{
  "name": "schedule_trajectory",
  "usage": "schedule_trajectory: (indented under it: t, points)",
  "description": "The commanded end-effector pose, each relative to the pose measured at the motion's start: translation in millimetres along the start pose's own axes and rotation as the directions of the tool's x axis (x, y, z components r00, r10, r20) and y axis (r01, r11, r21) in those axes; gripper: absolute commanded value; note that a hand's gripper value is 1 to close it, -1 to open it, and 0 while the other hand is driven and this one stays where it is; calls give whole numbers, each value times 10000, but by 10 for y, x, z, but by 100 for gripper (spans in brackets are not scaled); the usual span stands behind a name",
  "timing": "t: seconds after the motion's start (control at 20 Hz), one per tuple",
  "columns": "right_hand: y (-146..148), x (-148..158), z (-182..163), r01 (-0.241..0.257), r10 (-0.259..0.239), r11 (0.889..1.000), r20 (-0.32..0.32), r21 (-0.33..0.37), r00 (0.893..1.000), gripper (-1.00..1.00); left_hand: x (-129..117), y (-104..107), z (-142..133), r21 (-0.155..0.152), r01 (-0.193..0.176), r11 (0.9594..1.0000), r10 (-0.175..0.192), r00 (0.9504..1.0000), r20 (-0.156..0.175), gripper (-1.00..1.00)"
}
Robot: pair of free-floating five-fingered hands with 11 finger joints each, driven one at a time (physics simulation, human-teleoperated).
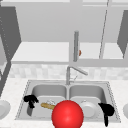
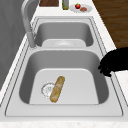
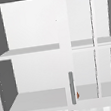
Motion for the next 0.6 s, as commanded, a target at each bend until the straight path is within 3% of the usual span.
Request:
schedule_trajectory:
  t: [0.0, 0.45, 0.5, 0.55]
  points:
    - [155, 230, 23, -619, 622, 9979, 176, -184, 9979, -100, 0, 0, 0, 0, 0, 10000, 0, 10000, 0, 0]
    - [456, 768, 70, -706, 713, 9964, 142, -467, 9974, -100, 0, 0, 0, 0, 0, 10000, 0, 10000, 0, 0]
    - [472, 804, 64, -642, 649, 9970, 158, -422, 9978, -100, 0, 0, 0, 0, 0, 10000, 0, 10000, 0, 0]
    - [478, 770, 34, -271, 274, 9995, 205, -166, 9994, -100, 0, 0, 0, 0, 0, 10000, 0, 10000, 0, 0]
